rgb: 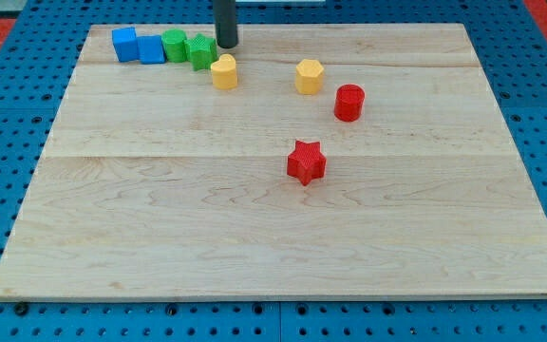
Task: Move the green star diagonally to the yellow heart
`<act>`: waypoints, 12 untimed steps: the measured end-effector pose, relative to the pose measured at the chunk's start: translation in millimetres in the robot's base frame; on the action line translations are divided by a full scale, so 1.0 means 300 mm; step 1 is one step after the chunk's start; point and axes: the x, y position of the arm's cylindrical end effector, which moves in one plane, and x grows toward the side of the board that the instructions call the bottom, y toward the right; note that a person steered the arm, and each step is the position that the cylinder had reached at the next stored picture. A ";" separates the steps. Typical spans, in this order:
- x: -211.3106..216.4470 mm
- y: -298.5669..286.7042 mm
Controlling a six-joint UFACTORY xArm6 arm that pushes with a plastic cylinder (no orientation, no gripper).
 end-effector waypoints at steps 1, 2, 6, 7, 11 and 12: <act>0.144 -0.213; 0.274 -0.275; 0.593 -0.403; 0.641 -0.205; 0.551 -0.124; 0.775 -0.073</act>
